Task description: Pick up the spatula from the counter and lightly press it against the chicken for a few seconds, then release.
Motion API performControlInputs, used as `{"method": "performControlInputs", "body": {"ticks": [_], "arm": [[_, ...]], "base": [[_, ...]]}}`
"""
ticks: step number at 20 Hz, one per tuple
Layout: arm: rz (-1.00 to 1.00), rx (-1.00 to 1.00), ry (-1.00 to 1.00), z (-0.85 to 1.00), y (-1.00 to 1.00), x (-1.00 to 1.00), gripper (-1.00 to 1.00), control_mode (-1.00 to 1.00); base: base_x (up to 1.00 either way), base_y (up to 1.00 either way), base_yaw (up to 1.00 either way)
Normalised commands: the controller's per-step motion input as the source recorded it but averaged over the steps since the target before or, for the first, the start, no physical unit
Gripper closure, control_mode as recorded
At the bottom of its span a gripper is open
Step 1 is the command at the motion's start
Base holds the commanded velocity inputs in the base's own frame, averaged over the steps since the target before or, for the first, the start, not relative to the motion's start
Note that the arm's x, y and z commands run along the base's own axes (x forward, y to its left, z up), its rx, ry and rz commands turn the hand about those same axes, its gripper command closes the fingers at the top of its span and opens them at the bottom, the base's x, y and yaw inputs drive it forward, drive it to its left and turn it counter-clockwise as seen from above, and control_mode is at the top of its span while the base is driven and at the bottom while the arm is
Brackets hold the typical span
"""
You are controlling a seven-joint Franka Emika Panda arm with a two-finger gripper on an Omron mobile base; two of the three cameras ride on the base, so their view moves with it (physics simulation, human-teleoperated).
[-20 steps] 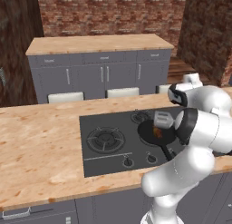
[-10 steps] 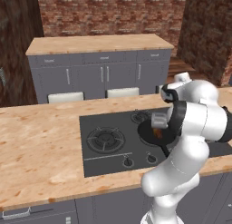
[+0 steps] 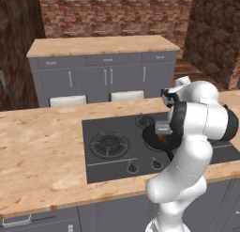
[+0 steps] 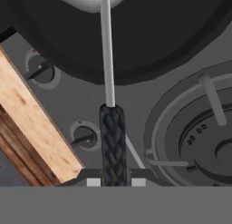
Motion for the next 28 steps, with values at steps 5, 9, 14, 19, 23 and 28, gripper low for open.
{"method": "performControlInputs", "body": {"ticks": [5, 9, 14, 19, 23, 28], "arm": [[0.0, -0.05, 0.03, -0.1, 0.06, -0.03, 1.0, -1.0], [0.0, -0.04, 0.03, -0.12, 0.0, -0.12, 1.0, -1.0], [0.0, -0.04, 0.04, -0.15, 0.0, -0.09, 1.0, -1.0], [0.0, -0.03, 0.02, -0.12, 0.0, -0.11, 1.0, -1.0], [0.0, -0.02, 0.0, -0.11, 0.0, -0.16, 1.0, -1.0], [0.0, -0.02, 0.0, -0.09, 0.0, -0.22, 1.0, -1.0]], "base": [[0.0, 0.0, 0.0], [0.0, 0.0, 0.0], [0.0, 0.0, 0.0], [0.0, 0.0, 0.0], [0.0, 0.0, 0.0], [0.0, 0.0, 0.0]]}}
